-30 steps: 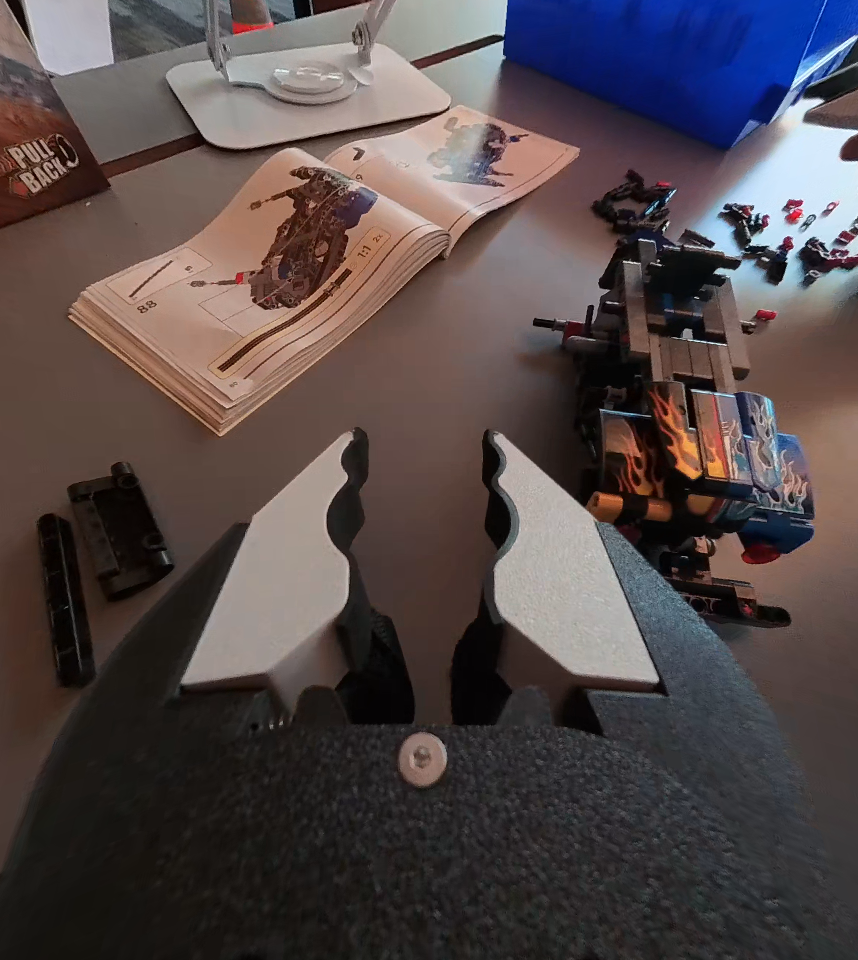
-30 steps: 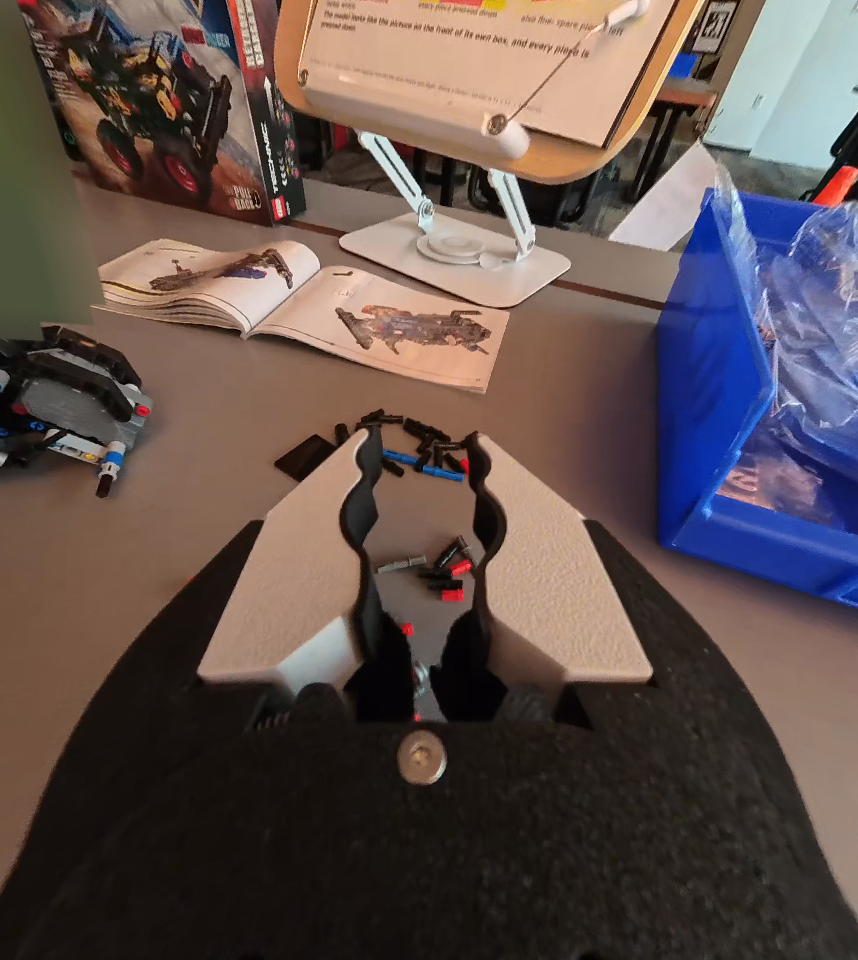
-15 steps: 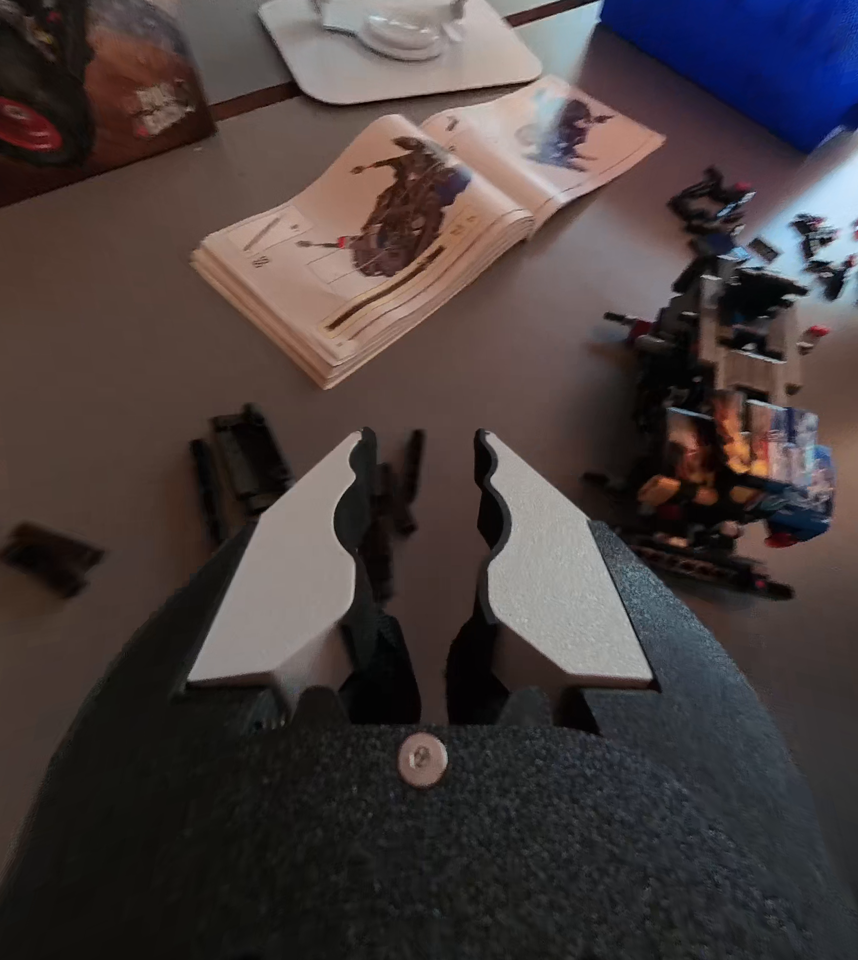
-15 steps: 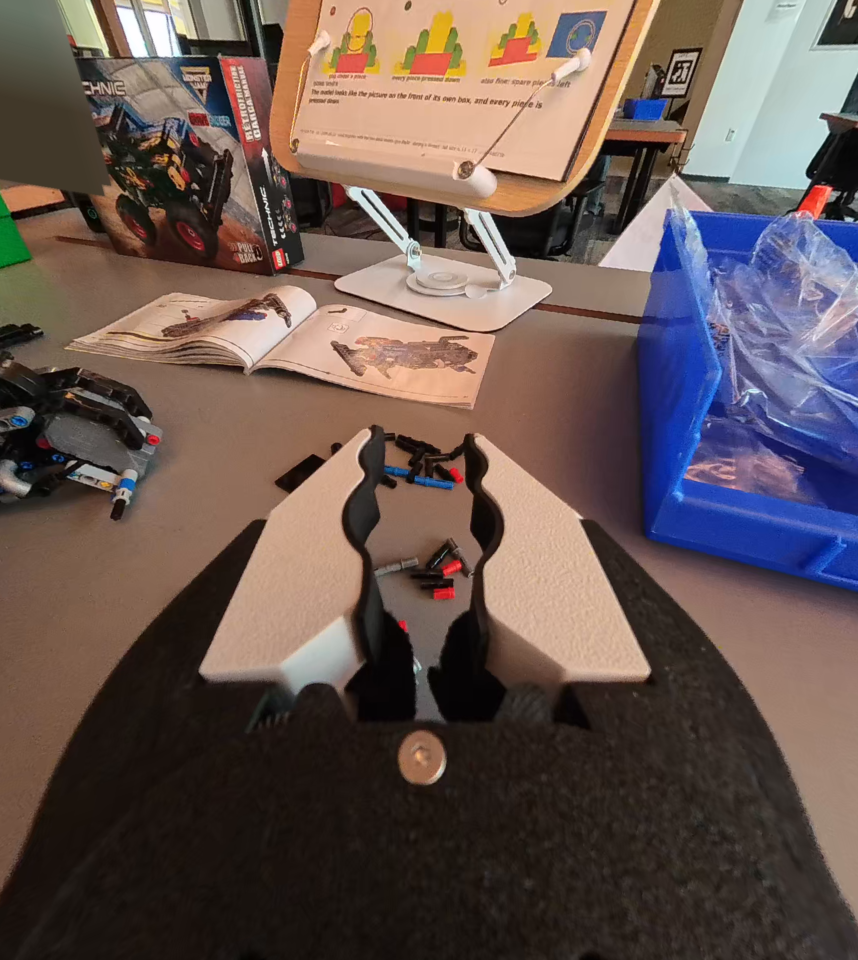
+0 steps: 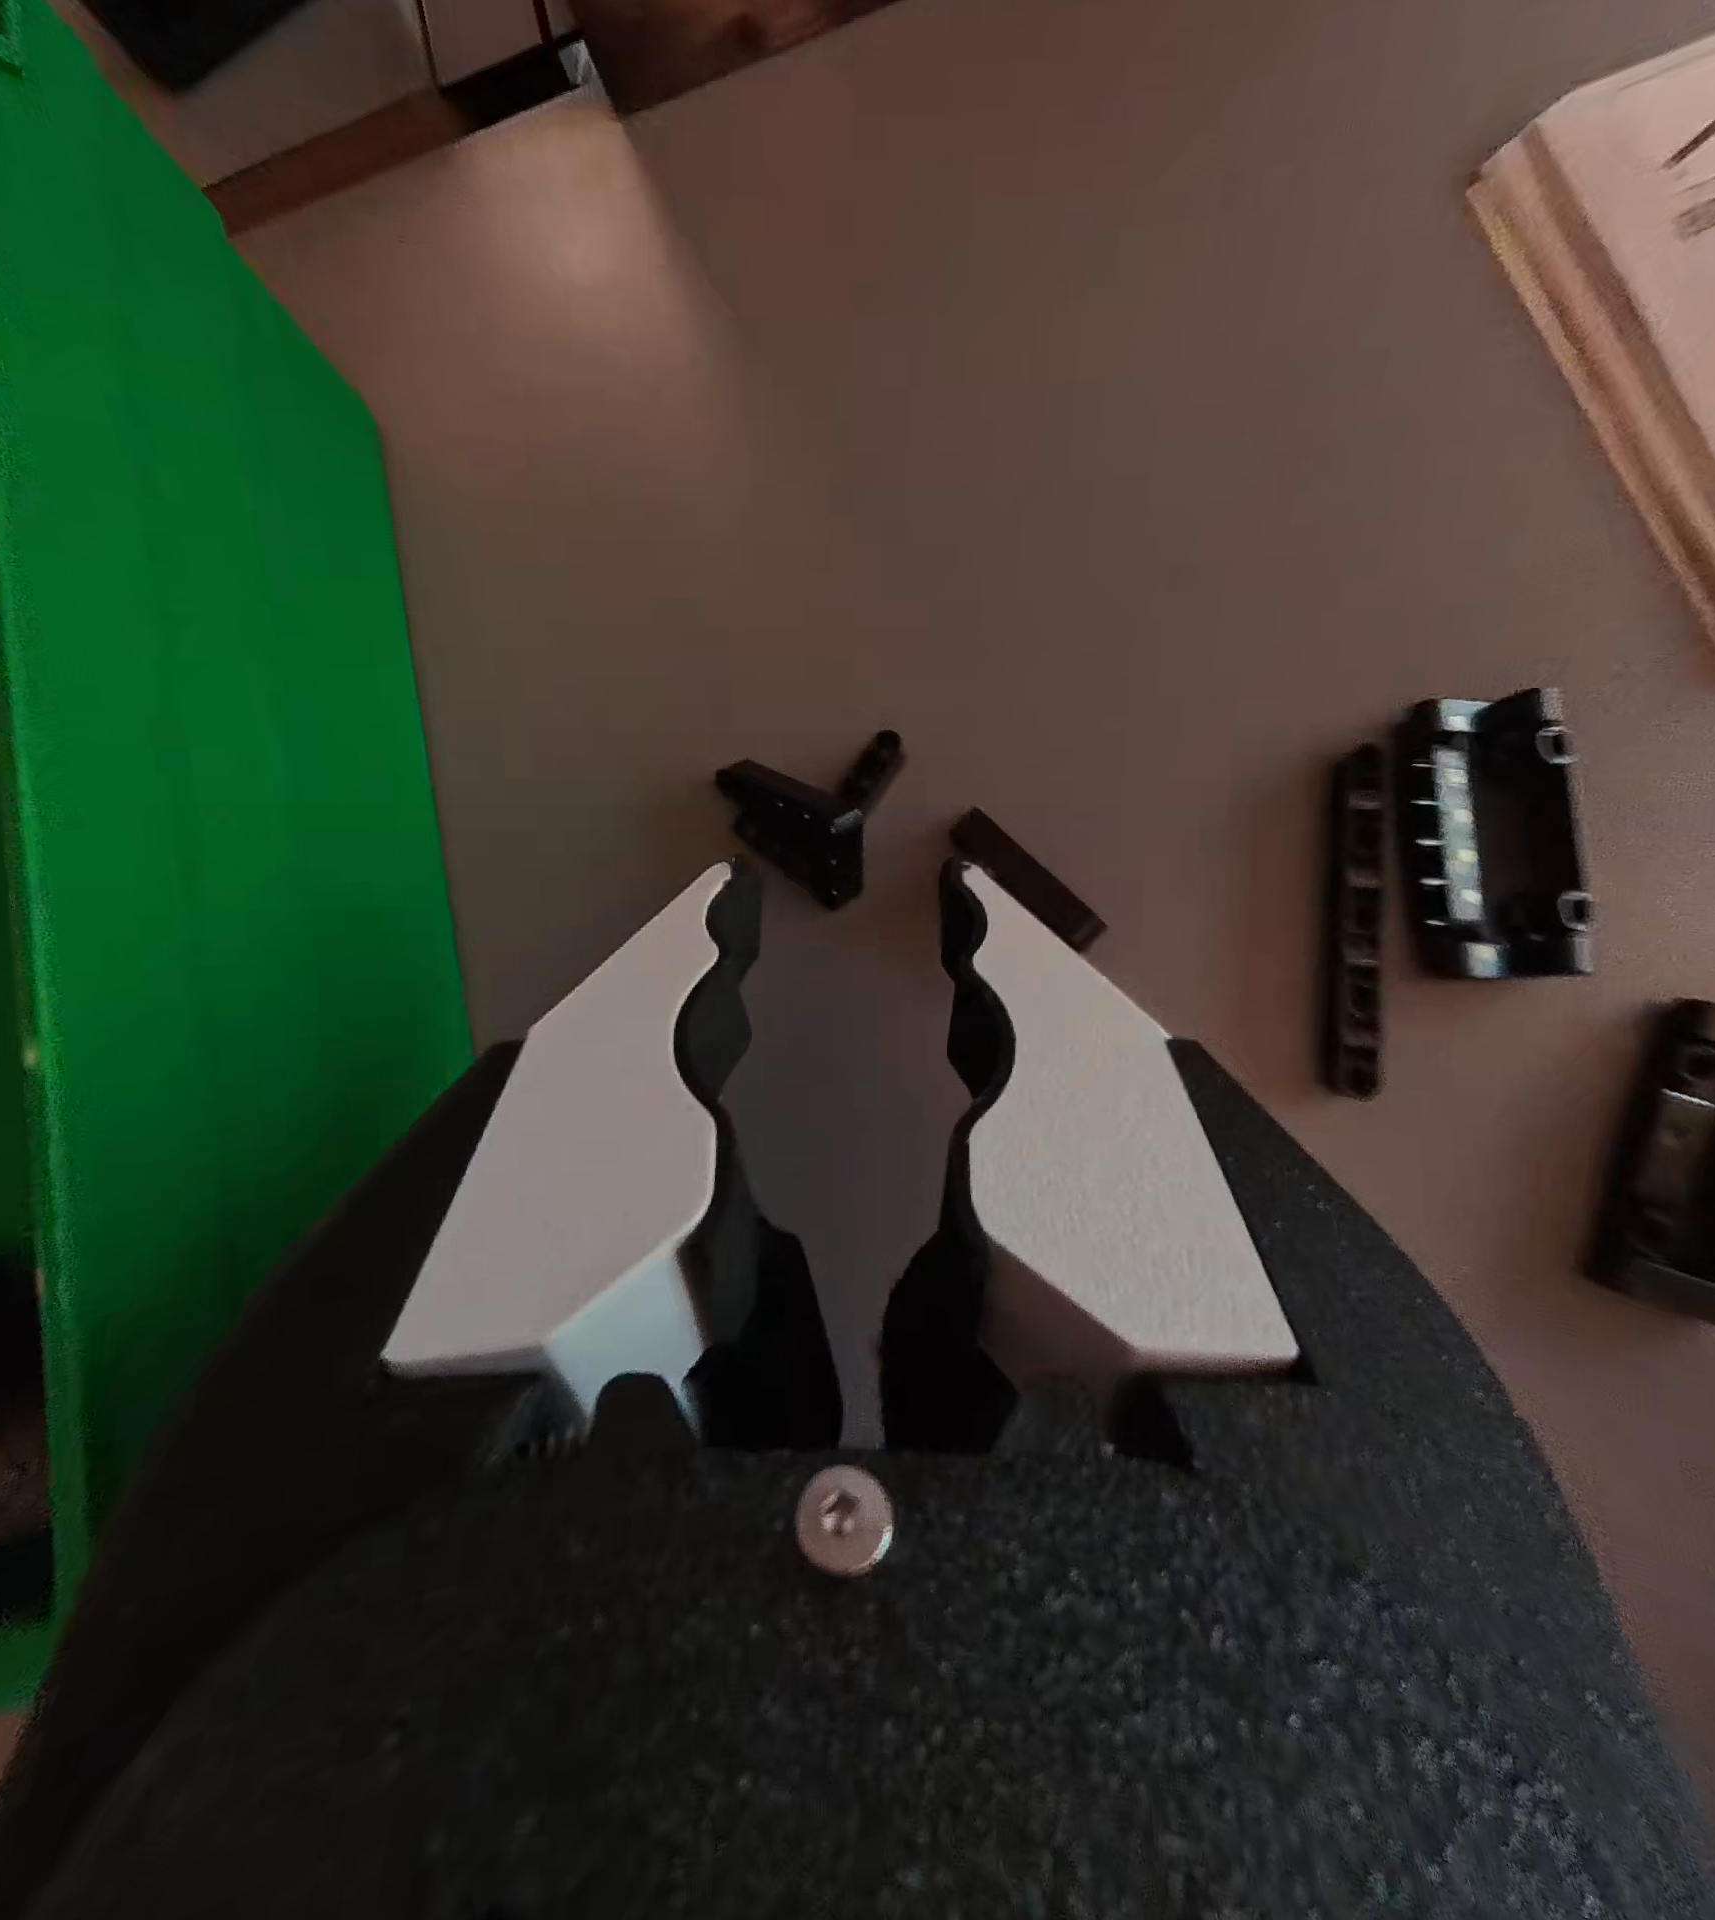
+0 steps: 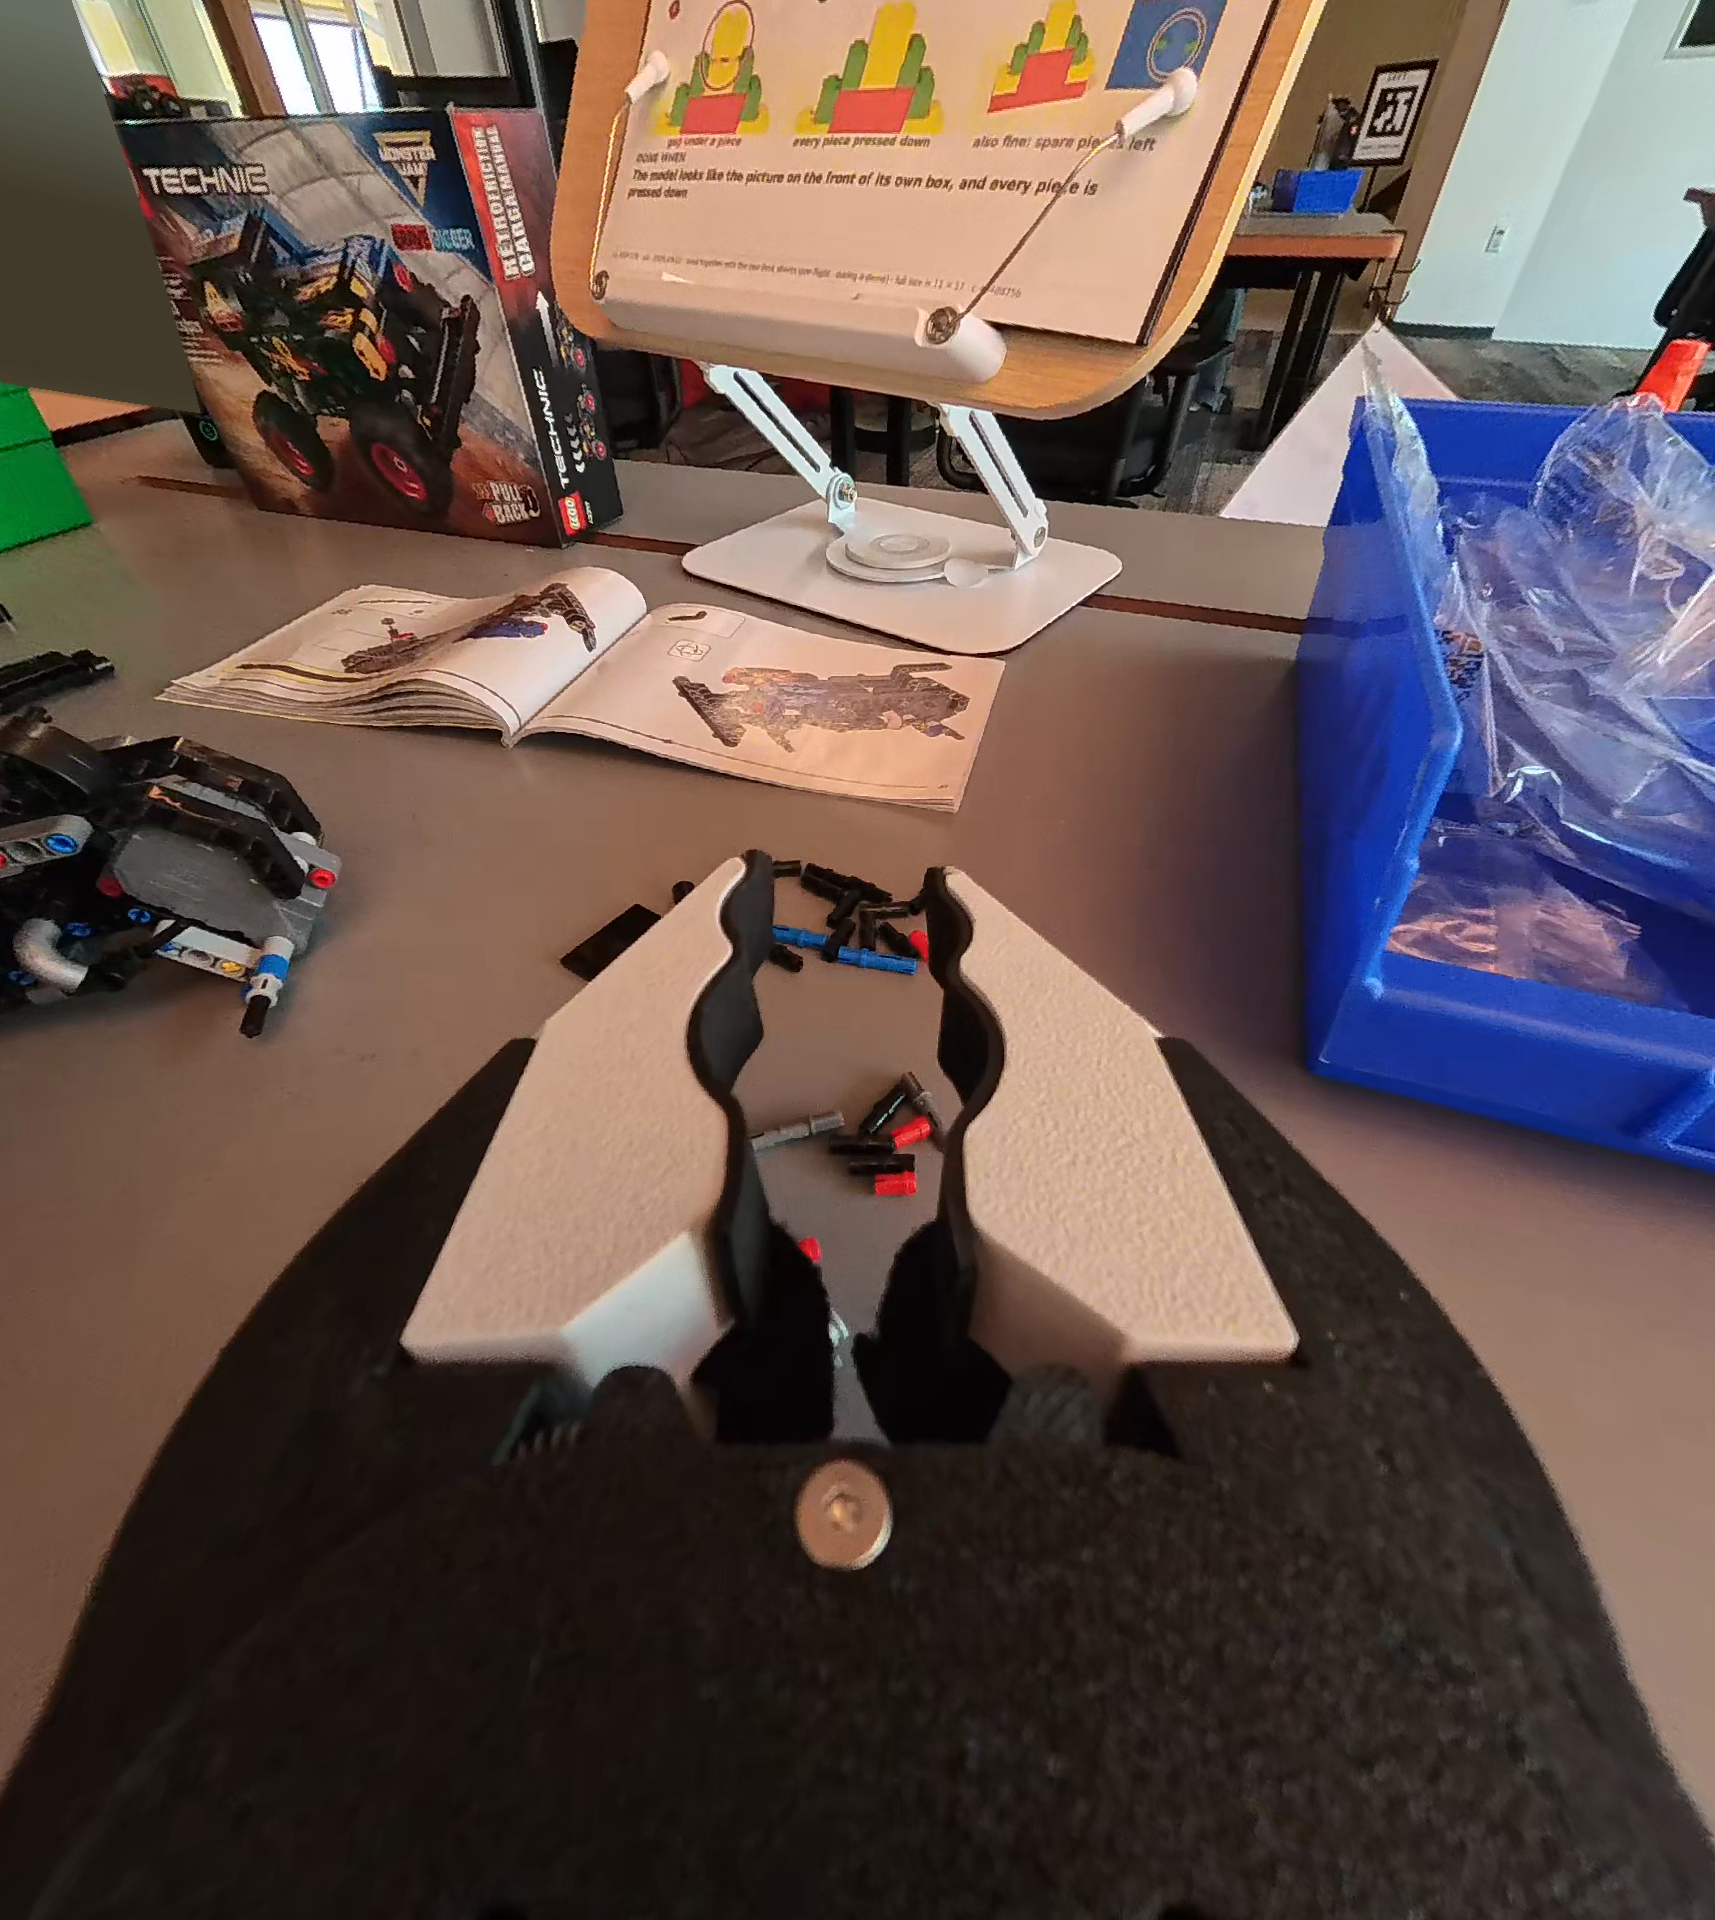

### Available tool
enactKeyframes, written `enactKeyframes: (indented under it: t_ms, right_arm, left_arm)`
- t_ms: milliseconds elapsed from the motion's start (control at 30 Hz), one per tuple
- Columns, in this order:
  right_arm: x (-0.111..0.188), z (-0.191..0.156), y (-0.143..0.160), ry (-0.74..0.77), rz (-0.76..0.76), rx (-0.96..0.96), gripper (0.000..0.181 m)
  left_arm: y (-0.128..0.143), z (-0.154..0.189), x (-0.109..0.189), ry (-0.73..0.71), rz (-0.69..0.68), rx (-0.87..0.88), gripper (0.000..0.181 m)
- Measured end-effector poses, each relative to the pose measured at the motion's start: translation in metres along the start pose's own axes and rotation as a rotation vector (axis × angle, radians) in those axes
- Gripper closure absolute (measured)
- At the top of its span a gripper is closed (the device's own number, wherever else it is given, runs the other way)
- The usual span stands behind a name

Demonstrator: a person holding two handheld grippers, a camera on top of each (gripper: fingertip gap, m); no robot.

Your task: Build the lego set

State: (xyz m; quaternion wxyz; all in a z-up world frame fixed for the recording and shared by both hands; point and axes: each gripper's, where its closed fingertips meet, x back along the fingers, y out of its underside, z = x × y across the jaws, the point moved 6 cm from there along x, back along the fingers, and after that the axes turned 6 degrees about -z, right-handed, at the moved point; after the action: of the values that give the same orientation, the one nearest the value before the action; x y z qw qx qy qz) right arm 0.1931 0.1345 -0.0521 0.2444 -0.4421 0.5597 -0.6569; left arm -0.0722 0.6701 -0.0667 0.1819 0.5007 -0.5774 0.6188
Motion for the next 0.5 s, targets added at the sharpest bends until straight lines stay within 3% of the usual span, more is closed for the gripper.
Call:
enactKeyframes:
  t_ms: [33,267,367,500]
  right_arm:
    - [0.0,0.0,0.0,-0.002,0.0,-0.003,0.153]
    - [0.0,0.002,0.0,-0.012,0.004,-0.026,0.153]
    - [0.0,0.002,0.0,-0.013,0.001,-0.027,0.153]
    - [0.0,0.002,0.0,-0.016,-0.001,-0.024,0.153]
  left_arm:
    - [-0.001,-0.002,-0.006,-0.018,-0.014,-0.017,0.15]
    - [0.002,0.001,-0.029,-0.109,-0.07,-0.127,0.158]
    - [0.003,0.003,-0.029,-0.123,-0.048,-0.139,0.172]
    - [0.0,0.0,-0.021,-0.173,0.011,-0.15,0.172]
